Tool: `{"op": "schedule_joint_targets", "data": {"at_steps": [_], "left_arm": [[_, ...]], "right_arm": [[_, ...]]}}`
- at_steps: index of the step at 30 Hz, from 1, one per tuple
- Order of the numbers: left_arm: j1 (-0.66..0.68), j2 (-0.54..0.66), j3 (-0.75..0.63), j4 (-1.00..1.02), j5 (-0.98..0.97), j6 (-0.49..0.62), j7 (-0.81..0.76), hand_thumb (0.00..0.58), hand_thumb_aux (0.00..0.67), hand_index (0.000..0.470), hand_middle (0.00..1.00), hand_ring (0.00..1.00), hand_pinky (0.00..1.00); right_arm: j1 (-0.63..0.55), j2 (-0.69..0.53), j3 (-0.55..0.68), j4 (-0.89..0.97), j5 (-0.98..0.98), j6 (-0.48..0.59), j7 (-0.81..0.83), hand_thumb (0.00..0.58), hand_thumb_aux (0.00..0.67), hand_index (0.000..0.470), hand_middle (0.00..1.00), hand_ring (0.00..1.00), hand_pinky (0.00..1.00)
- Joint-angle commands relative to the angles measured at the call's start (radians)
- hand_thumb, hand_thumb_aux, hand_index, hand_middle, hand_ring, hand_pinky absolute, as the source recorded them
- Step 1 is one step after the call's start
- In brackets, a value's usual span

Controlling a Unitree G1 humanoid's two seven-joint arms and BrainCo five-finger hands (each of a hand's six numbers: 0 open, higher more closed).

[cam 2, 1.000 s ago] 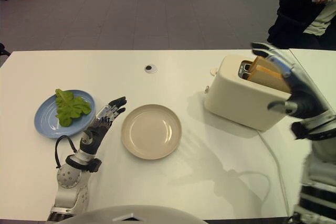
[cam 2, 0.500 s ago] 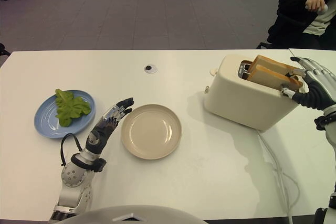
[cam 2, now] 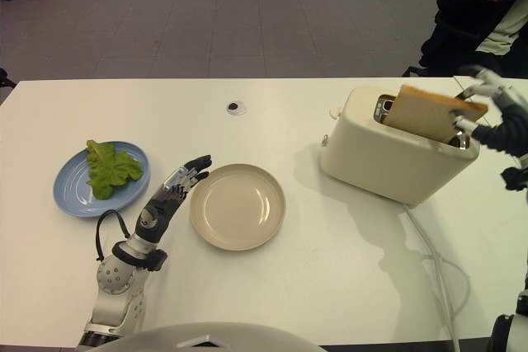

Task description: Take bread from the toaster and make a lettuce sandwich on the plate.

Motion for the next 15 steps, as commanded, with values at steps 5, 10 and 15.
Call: {"op": "schedule_joint_targets", "data": {"at_steps": [5, 10, 15], "left_arm": [[0.011, -0.010, 0.030, -0.042, -0.024, 0.018, 0.034, 0.000, 0.000, 0.000, 0.00, 0.00, 0.00], [-0.051, 0.061, 0.196, -0.105, 0.021, 0.107, 0.124, 0.000, 0.000, 0.000, 0.00, 0.00, 0.00], [-0.110, 0.220, 0.367, -0.084, 0.148, 0.198, 0.177, 0.000, 0.000, 0.000, 0.00, 0.00, 0.00]], "right_arm": [[-0.155, 0.019, -0.043, -0.214, 0.484, 0.520, 0.372, 0.580, 0.670, 0.470, 0.00, 0.00, 0.00], [-0.150, 0.227, 0.234, -0.556, 0.567, 0.893, 0.322, 0.580, 0.670, 0.470, 0.00, 0.00, 0.00], [-0.207, 0.402, 0.499, -0.596, 0.374, 0.993, 0.255, 0.580, 0.670, 0.470, 0.00, 0.00, 0.00]]}}
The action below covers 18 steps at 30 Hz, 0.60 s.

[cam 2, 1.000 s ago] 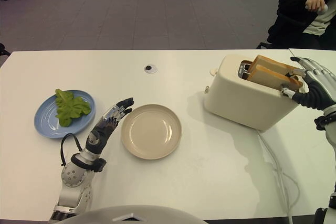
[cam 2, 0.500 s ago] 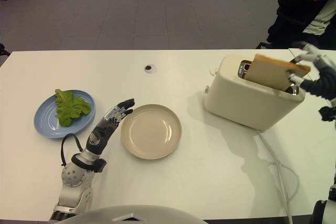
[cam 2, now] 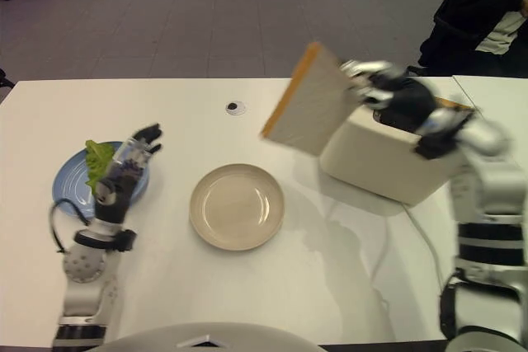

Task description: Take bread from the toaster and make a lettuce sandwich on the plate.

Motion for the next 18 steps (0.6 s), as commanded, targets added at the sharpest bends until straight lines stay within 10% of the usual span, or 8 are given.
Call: {"op": "schedule_joint_targets", "data": {"at_steps": [1, 10, 11, 12, 13, 18], "left_arm": [[-0.043, 0.120, 0.113, 0.060, 0.129, 0.042, 0.040, 0.000, 0.000, 0.000, 0.00, 0.00, 0.00], [-0.102, 0.357, 0.124, 0.411, 0.607, 0.003, 0.296, 0.000, 0.000, 0.000, 0.00, 0.00, 0.00], [-0.113, 0.386, 0.098, 0.456, 0.682, 0.016, 0.343, 0.000, 0.000, 0.000, 0.00, 0.00, 0.00], [-0.120, 0.412, 0.069, 0.490, 0.754, 0.032, 0.385, 0.000, 0.000, 0.000, 0.00, 0.00, 0.00], [-0.128, 0.434, 0.037, 0.529, 0.817, 0.047, 0.426, 0.000, 0.000, 0.000, 0.00, 0.00, 0.00], [-0.157, 0.473, -0.091, 0.608, 0.960, 0.086, 0.514, 0.000, 0.000, 0.000, 0.00, 0.00, 0.00]], "right_arm": [[-0.032, 0.100, 0.190, 0.008, -0.157, 0.045, -0.018, 0.580, 0.670, 0.470, 0.00, 0.00, 0.00], [0.023, 0.227, 0.359, 0.128, -0.413, -0.049, -0.027, 0.580, 0.670, 0.470, 0.00, 0.00, 0.00], [0.030, 0.228, 0.367, 0.127, -0.435, -0.064, -0.025, 0.571, 0.589, 0.413, 0.00, 0.00, 0.00], [0.033, 0.223, 0.376, 0.127, -0.468, -0.090, -0.027, 0.278, 0.187, 0.131, 0.00, 0.00, 0.00], [0.038, 0.217, 0.378, 0.121, -0.489, -0.107, -0.027, 0.000, 0.000, 0.000, 0.00, 0.00, 0.00], [0.044, 0.218, 0.340, 0.066, -0.525, -0.162, -0.018, 0.000, 0.000, 0.000, 0.00, 0.00, 0.00]]}}
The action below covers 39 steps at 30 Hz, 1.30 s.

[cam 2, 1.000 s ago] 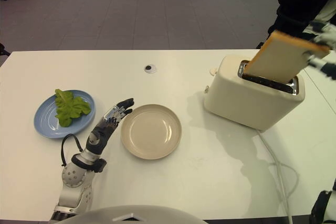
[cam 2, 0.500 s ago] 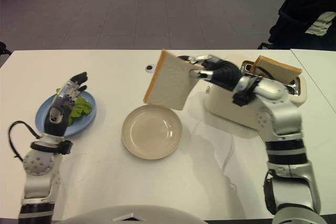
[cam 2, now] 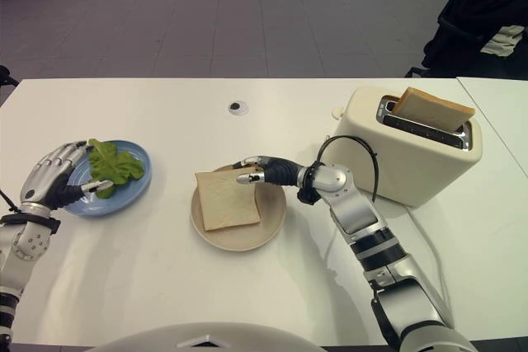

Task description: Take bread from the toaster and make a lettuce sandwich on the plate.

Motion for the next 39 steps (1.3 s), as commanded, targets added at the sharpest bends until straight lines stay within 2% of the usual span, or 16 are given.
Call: {"op": "schedule_joint_targets", "data": {"at_steps": [1, 8, 9, 10, 11, 12, 14, 15, 19, 22, 28, 30, 31, 32, 36, 39], "left_arm": [[-0.026, 0.027, -0.086, 0.029, 0.066, 0.021, 0.035, 0.000, 0.000, 0.000, 0.00, 0.00, 0.00], [-0.040, 0.044, -0.171, 0.051, 0.099, 0.062, 0.068, 0.000, 0.000, 0.000, 0.00, 0.00, 0.00], [-0.046, 0.045, -0.179, 0.059, 0.099, 0.063, 0.071, 0.031, 0.018, 0.013, 0.00, 0.00, 0.00], [-0.052, 0.046, -0.185, 0.067, 0.097, 0.062, 0.076, 0.124, 0.076, 0.053, 0.00, 0.00, 0.00], [-0.057, 0.046, -0.191, 0.074, 0.095, 0.061, 0.081, 0.301, 0.205, 0.144, 0.00, 0.00, 0.00], [-0.062, 0.046, -0.197, 0.079, 0.092, 0.060, 0.085, 0.438, 0.339, 0.238, 0.00, 0.00, 0.00], [-0.074, 0.046, -0.210, 0.093, 0.085, 0.056, 0.093, 0.494, 0.413, 0.289, 0.00, 0.00, 0.00], [-0.079, 0.045, -0.213, 0.099, 0.080, 0.052, 0.097, 0.501, 0.423, 0.297, 0.00, 0.00, 0.00], [-0.087, 0.042, -0.215, 0.104, 0.045, 0.032, 0.103, 0.487, 0.402, 0.282, 0.00, 0.00, 0.00], [-0.079, 0.037, -0.208, 0.091, 0.001, 0.017, 0.098, 0.445, 0.347, 0.243, 0.00, 0.00, 0.00], [-0.044, 0.034, -0.198, 0.033, -0.085, 0.000, 0.051, 0.468, 0.376, 0.264, 0.00, 0.00, 0.00], [-0.017, 0.030, -0.186, -0.018, -0.118, -0.001, 0.029, 0.425, 0.323, 0.227, 0.00, 0.00, 0.00], [-0.003, 0.031, -0.177, -0.050, -0.131, 0.003, 0.018, 0.100, 0.060, 0.042, 0.00, 0.00, 0.00], [0.011, 0.035, -0.162, -0.085, -0.143, 0.009, 0.008, 0.000, 0.000, 0.000, 0.00, 0.00, 0.00], [0.049, 0.062, -0.077, -0.193, -0.184, 0.029, -0.018, 0.000, 0.000, 0.000, 0.00, 0.00, 0.00], [0.055, 0.088, -0.019, -0.174, -0.200, 0.035, -0.016, 0.000, 0.000, 0.000, 0.00, 0.00, 0.00]], "right_arm": [[0.010, 0.001, -0.040, -0.057, 0.000, -0.014, 0.011, 0.000, 0.000, 0.000, 0.00, 0.00, 0.00], [0.041, 0.020, -0.102, -0.148, 0.052, 0.014, 0.029, 0.000, 0.000, 0.000, 0.00, 0.00, 0.00], [0.047, 0.025, -0.108, -0.160, 0.057, 0.018, 0.031, 0.000, 0.000, 0.000, 0.00, 0.00, 0.00], [0.052, 0.027, -0.112, -0.167, 0.060, 0.021, 0.031, 0.000, 0.000, 0.000, 0.00, 0.00, 0.00], [0.055, 0.029, -0.114, -0.171, 0.062, 0.023, 0.031, 0.000, 0.000, 0.000, 0.00, 0.00, 0.00], [0.058, 0.032, -0.117, -0.173, 0.062, 0.024, 0.032, 0.000, 0.000, 0.000, 0.00, 0.00, 0.00], [0.064, 0.037, -0.122, -0.174, 0.061, 0.024, 0.032, 0.000, 0.000, 0.000, 0.00, 0.00, 0.00], [0.066, 0.039, -0.124, -0.174, 0.062, 0.024, 0.032, 0.000, 0.000, 0.000, 0.00, 0.00, 0.00], [0.072, 0.046, -0.131, -0.172, 0.063, 0.023, 0.033, 0.000, 0.000, 0.000, 0.00, 0.00, 0.00], [0.076, 0.049, -0.135, -0.175, 0.067, 0.024, 0.038, 0.000, 0.000, 0.000, 0.00, 0.00, 0.00], [0.076, 0.049, -0.141, -0.181, 0.069, 0.029, 0.046, 0.000, 0.000, 0.000, 0.00, 0.00, 0.00], [0.077, 0.048, -0.141, -0.184, 0.070, 0.032, 0.049, 0.000, 0.000, 0.000, 0.00, 0.00, 0.00], [0.077, 0.048, -0.141, -0.186, 0.071, 0.034, 0.051, 0.000, 0.000, 0.000, 0.00, 0.00, 0.00], [0.076, 0.047, -0.142, -0.186, 0.072, 0.035, 0.053, 0.000, 0.000, 0.000, 0.00, 0.00, 0.00], [0.075, 0.046, -0.146, -0.182, 0.072, 0.038, 0.056, 0.000, 0.000, 0.000, 0.00, 0.00, 0.00], [0.067, 0.052, -0.146, -0.165, 0.070, 0.035, 0.057, 0.000, 0.000, 0.000, 0.00, 0.00, 0.00]]}}
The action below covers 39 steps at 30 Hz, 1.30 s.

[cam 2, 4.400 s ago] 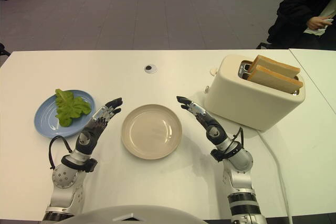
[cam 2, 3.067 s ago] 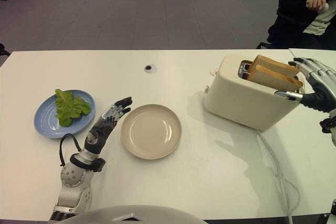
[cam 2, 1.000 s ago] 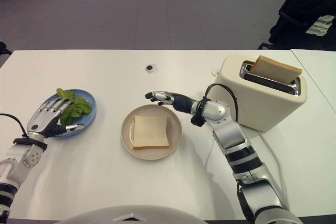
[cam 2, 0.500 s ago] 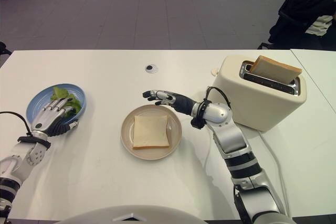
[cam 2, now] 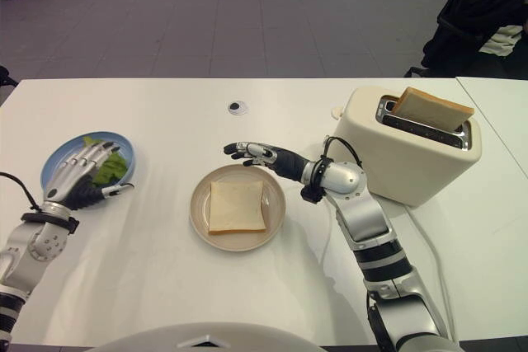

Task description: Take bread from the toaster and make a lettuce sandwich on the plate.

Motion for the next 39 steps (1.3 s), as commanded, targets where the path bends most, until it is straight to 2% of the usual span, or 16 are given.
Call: {"op": "schedule_joint_targets", "data": {"at_steps": [1, 3, 10, 19, 20, 21, 22, 23, 24, 25, 33, 39], "left_arm": [[0.003, 0.042, 0.058, 0.052, -0.019, 0.005, -0.008, 0.000, 0.000, 0.000, 0.00, 0.00, 0.00], [-0.038, 0.061, 0.053, 0.147, -0.003, 0.000, 0.009, 0.000, 0.000, 0.000, 0.00, 0.00, 0.00], [-0.257, 0.072, -0.091, 0.561, 0.108, -0.014, 0.101, 0.000, 0.000, 0.000, 0.00, 0.00, 0.00], [-0.363, 0.029, -0.235, 0.760, 0.126, -0.082, 0.137, 0.000, 0.000, 0.000, 0.00, 0.00, 0.00], [-0.368, 0.028, -0.243, 0.768, 0.122, -0.088, 0.135, 0.116, 0.071, 0.050, 0.00, 0.00, 0.00], [-0.371, 0.028, -0.249, 0.774, 0.117, -0.094, 0.135, 0.288, 0.194, 0.136, 0.00, 0.00, 0.00], [-0.373, 0.027, -0.252, 0.780, 0.110, -0.102, 0.135, 0.460, 0.365, 0.256, 0.00, 0.00, 0.00], [-0.375, 0.027, -0.255, 0.785, 0.105, -0.108, 0.136, 0.535, 0.483, 0.339, 0.00, 0.00, 0.00], [-0.376, 0.026, -0.258, 0.789, 0.101, -0.114, 0.136, 0.579, 0.638, 0.448, 0.00, 0.00, 0.00], [-0.377, 0.025, -0.263, 0.791, 0.099, -0.120, 0.137, 0.580, 0.670, 0.470, 0.00, 0.00, 0.00], [-0.362, 0.023, -0.292, 0.732, 0.071, -0.165, 0.114, 0.580, 0.670, 0.470, 0.00, 0.00, 0.00], [-0.294, 0.001, -0.321, 0.589, 0.052, -0.164, 0.025, 0.580, 0.670, 0.470, 0.00, 0.00, 0.00]], "right_arm": [[-0.006, 0.005, -0.012, 0.017, 0.010, 0.009, 0.006, 0.000, 0.000, 0.000, 0.00, 0.00, 0.00], [-0.007, 0.006, -0.015, 0.021, 0.010, 0.009, 0.004, 0.000, 0.000, 0.000, 0.00, 0.00, 0.00], [-0.005, 0.020, -0.023, 0.052, 0.007, -0.006, 0.002, 0.000, 0.000, 0.000, 0.00, 0.00, 0.00], [0.000, 0.027, -0.031, 0.054, 0.009, -0.012, 0.001, 0.000, 0.000, 0.000, 0.00, 0.00, 0.00], [0.001, 0.028, -0.030, 0.054, 0.008, -0.012, 0.001, 0.000, 0.000, 0.000, 0.00, 0.00, 0.00], [0.002, 0.029, -0.031, 0.054, 0.008, -0.013, 0.001, 0.000, 0.000, 0.000, 0.00, 0.00, 0.00], [0.003, 0.030, -0.031, 0.054, 0.008, -0.014, 0.001, 0.000, 0.000, 0.000, 0.00, 0.00, 0.00], [0.002, 0.031, -0.031, 0.054, 0.008, -0.015, 0.001, 0.000, 0.000, 0.000, 0.00, 0.00, 0.00], [0.002, 0.031, -0.032, 0.054, 0.007, -0.016, 0.000, 0.000, 0.000, 0.000, 0.00, 0.00, 0.00], [0.002, 0.032, -0.032, 0.054, 0.007, -0.016, 0.000, 0.000, 0.000, 0.000, 0.00, 0.00, 0.00], [0.000, 0.033, -0.034, 0.056, 0.007, -0.021, 0.001, 0.000, 0.000, 0.000, 0.00, 0.00, 0.00], [-0.008, 0.033, -0.031, 0.062, 0.001, -0.025, 0.002, 0.000, 0.000, 0.000, 0.00, 0.00, 0.00]]}}
